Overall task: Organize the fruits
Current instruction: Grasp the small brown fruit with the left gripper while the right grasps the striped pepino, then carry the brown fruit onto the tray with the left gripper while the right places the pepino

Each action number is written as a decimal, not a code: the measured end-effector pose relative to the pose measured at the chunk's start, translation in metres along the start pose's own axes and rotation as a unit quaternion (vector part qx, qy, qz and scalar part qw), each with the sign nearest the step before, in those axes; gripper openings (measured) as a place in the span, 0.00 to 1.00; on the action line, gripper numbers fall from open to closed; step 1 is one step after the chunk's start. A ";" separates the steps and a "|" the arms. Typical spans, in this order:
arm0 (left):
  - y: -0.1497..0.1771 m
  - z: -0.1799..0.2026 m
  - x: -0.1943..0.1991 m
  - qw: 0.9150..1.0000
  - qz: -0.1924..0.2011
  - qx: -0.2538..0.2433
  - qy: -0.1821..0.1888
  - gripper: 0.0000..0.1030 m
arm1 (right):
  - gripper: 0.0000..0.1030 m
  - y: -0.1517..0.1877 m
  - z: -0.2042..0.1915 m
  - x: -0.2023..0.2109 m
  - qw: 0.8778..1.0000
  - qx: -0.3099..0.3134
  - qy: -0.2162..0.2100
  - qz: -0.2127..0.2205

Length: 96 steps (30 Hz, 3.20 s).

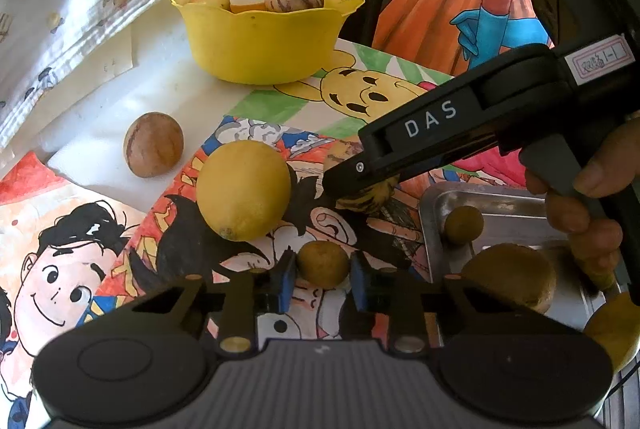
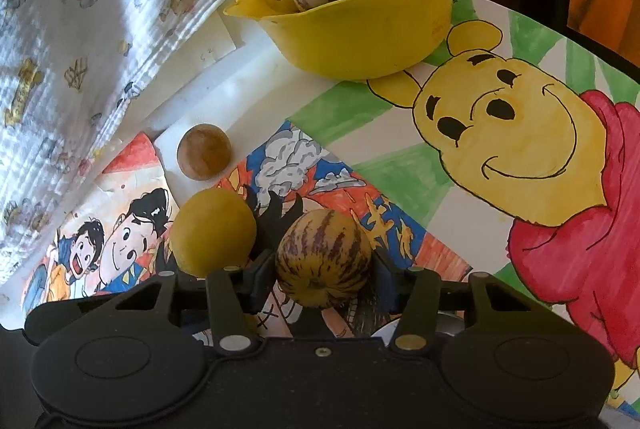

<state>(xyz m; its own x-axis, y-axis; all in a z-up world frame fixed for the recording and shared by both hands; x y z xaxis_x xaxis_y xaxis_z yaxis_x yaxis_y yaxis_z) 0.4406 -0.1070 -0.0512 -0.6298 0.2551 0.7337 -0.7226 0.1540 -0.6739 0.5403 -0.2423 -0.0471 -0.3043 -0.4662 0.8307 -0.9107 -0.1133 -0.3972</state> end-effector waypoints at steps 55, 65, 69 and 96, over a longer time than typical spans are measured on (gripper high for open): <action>0.083 0.080 0.111 0.974 -0.016 -0.158 0.164 0.30 | 0.50 0.255 -0.017 0.193 0.956 -0.212 0.125 0.159; 0.092 0.090 0.100 0.978 -0.036 -0.151 0.142 0.30 | 0.50 0.264 -0.008 0.180 0.955 -0.218 0.137 0.151; 0.093 0.091 0.096 0.979 -0.038 -0.148 0.138 0.30 | 0.50 0.261 -0.005 0.176 0.955 -0.212 0.141 0.150; 0.097 0.088 0.093 0.978 -0.051 -0.145 0.142 0.32 | 0.52 0.255 0.005 0.165 0.956 -0.214 0.144 0.140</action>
<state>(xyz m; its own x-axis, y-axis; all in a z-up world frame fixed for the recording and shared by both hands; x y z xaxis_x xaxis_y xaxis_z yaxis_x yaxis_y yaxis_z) 0.2871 -0.1519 -0.0403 -0.4248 0.4724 0.7722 -0.6406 0.4459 -0.6252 0.2590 -0.3523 -0.0138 -0.5610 -0.1579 0.8126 -0.7946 0.3783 -0.4750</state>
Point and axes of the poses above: each gripper's, at about its wrist camera, not at the fingertips, and x roughly against the way its jaws point, z to its right, y to its underside, the point moved 3 cm from there along -x, roughly the way its jaws point, and after that the axes turned 5 degrees about -x, right-handed, at the moved point
